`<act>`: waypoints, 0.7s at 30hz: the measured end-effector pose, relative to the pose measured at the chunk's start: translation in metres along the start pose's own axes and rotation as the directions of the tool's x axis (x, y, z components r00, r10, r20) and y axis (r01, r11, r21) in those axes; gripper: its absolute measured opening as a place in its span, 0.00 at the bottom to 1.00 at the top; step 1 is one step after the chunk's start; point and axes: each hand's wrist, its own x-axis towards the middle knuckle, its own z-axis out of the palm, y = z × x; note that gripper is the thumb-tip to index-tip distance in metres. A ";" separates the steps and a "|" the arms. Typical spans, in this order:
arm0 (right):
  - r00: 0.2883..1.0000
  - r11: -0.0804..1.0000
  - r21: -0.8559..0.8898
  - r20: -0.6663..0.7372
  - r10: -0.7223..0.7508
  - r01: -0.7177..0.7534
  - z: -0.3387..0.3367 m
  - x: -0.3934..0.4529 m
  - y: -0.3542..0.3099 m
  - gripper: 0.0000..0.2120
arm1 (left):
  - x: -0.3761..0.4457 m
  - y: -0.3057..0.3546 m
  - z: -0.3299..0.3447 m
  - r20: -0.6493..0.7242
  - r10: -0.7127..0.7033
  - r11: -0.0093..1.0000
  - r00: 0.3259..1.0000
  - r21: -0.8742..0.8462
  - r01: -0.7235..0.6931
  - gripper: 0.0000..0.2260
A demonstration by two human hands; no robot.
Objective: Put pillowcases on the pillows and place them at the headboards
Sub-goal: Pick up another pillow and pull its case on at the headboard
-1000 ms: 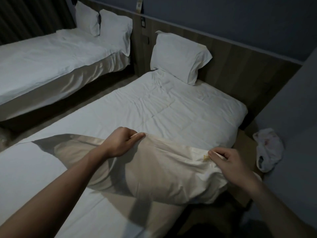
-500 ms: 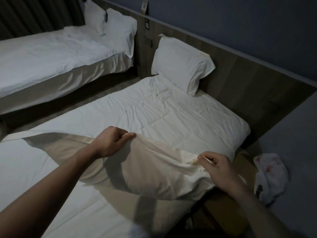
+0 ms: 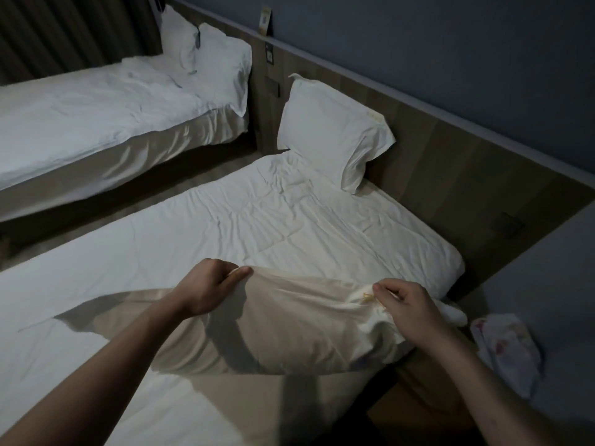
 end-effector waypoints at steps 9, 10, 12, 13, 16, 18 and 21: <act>0.990 0.993 -0.112 -0.138 -0.041 0.025 -0.022 0.015 -0.002 0.13 | 0.063 0.012 0.000 0.037 0.143 0.984 0.989 0.101 -0.146 0.30; 0.987 0.994 -0.111 -0.157 -0.039 0.021 -0.026 0.015 -0.002 0.13 | 0.072 0.015 -0.001 0.031 0.161 0.978 0.986 0.130 -0.164 0.30; 0.981 0.994 -0.104 -0.191 -0.043 0.024 -0.034 0.020 -0.003 0.14 | 0.094 0.021 -0.005 0.014 0.198 0.960 0.980 0.198 -0.197 0.31; 0.978 0.994 -0.108 -0.205 -0.044 0.022 -0.040 0.024 -0.002 0.14 | 0.106 0.025 -0.007 0.004 0.216 0.949 0.976 0.235 -0.211 0.32; 0.966 0.991 -0.129 -0.252 -0.054 0.022 -0.059 0.044 0.003 0.14 | 0.147 0.041 -0.011 -0.020 0.260 0.917 0.965 0.319 -0.241 0.33; 0.956 0.993 -0.115 -0.290 -0.050 0.017 -0.071 0.058 0.006 0.13 | 0.174 0.054 -0.009 -0.030 0.291 0.902 0.956 0.340 -0.264 0.34; 0.942 0.993 -0.107 -0.326 -0.076 0.043 -0.091 0.077 0.012 0.12 | 0.219 0.073 -0.004 -0.059 0.323 0.892 0.945 0.351 -0.283 0.33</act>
